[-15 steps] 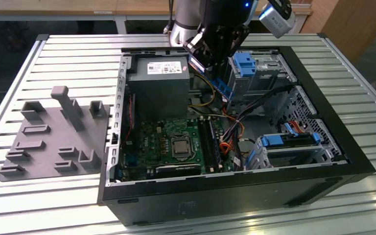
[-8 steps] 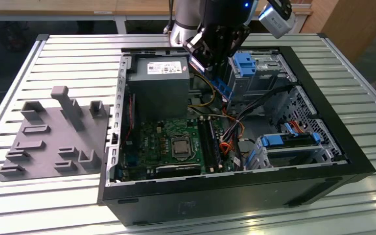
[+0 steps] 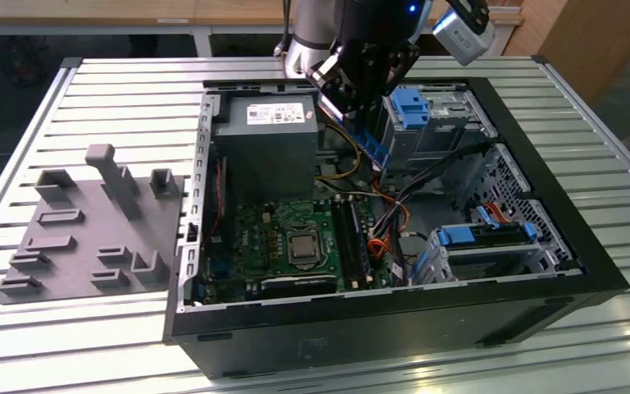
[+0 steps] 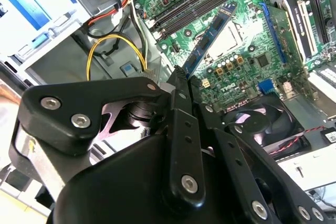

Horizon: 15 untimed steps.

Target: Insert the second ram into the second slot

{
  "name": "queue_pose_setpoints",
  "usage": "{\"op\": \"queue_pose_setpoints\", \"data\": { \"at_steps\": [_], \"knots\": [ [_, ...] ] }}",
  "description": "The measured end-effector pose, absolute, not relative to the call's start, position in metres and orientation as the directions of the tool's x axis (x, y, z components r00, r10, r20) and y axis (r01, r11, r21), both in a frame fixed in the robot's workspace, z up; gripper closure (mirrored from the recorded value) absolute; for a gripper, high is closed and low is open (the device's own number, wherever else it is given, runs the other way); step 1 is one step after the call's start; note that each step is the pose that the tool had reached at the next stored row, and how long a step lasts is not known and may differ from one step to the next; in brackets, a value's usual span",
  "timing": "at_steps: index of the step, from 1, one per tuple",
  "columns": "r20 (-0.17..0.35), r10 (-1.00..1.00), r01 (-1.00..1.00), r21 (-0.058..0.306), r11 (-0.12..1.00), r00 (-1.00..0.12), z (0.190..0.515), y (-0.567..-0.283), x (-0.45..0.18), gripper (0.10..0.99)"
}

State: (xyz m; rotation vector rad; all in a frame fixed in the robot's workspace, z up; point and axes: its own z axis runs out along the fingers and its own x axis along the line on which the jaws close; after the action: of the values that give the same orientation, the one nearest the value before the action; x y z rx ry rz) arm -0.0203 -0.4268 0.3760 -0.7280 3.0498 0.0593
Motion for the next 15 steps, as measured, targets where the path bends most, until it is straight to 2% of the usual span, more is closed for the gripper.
{"op": "queue_pose_setpoints", "data": {
  "at_steps": [15],
  "knots": [
    [-0.014, -0.425, -0.425, 0.036, 0.904, -0.905, 0.376, -0.4268, -0.0203, 0.949]
  ]
}}
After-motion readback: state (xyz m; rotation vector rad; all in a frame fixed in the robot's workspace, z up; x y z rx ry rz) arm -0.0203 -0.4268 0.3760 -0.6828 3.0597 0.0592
